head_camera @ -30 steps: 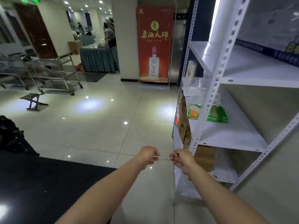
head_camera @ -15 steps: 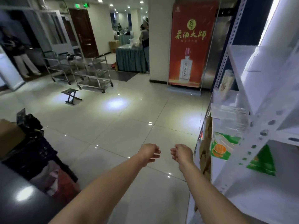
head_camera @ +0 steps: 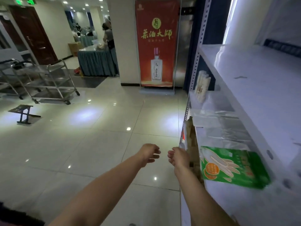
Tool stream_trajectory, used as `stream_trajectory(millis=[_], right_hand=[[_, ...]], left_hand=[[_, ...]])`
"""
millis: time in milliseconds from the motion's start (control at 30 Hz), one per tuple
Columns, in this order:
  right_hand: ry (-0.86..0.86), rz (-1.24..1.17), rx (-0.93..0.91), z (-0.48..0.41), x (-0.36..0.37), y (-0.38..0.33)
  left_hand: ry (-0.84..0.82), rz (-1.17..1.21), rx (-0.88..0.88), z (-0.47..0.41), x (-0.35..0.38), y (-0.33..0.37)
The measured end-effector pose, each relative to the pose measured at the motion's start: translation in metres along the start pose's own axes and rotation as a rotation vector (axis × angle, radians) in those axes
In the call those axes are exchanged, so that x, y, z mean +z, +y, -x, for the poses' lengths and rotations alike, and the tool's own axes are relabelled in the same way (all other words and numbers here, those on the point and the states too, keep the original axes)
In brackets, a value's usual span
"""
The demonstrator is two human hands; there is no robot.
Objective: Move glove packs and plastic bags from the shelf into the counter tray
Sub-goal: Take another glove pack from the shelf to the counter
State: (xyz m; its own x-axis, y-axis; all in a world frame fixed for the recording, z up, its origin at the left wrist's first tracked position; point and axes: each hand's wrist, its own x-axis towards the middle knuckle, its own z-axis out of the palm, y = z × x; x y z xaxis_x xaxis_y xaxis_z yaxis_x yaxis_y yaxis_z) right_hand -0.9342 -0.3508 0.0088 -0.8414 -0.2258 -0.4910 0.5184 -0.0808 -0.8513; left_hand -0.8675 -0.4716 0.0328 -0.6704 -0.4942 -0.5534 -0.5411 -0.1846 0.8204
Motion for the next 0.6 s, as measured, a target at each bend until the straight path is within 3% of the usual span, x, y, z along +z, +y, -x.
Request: stream_trajectory(millis=[133, 400, 600], right_hand=[[0.045, -0.038, -0.039, -0.044, 0.016, -0.02], [0.422, 0.064, -0.229, -0.085, 0.007, -0.09], [0.639, -0.046, -0.161, -0.084, -0.05, -0.119]], left_hand=[[-0.114, -0.049, 0.015, -0.063, 0.002, 0.037], [-0.452, -0.233, 0.06, -0.149, 0.024, 0.118], [-0.642, -0.334, 0.142, -0.162, 0.098, 0.166]])
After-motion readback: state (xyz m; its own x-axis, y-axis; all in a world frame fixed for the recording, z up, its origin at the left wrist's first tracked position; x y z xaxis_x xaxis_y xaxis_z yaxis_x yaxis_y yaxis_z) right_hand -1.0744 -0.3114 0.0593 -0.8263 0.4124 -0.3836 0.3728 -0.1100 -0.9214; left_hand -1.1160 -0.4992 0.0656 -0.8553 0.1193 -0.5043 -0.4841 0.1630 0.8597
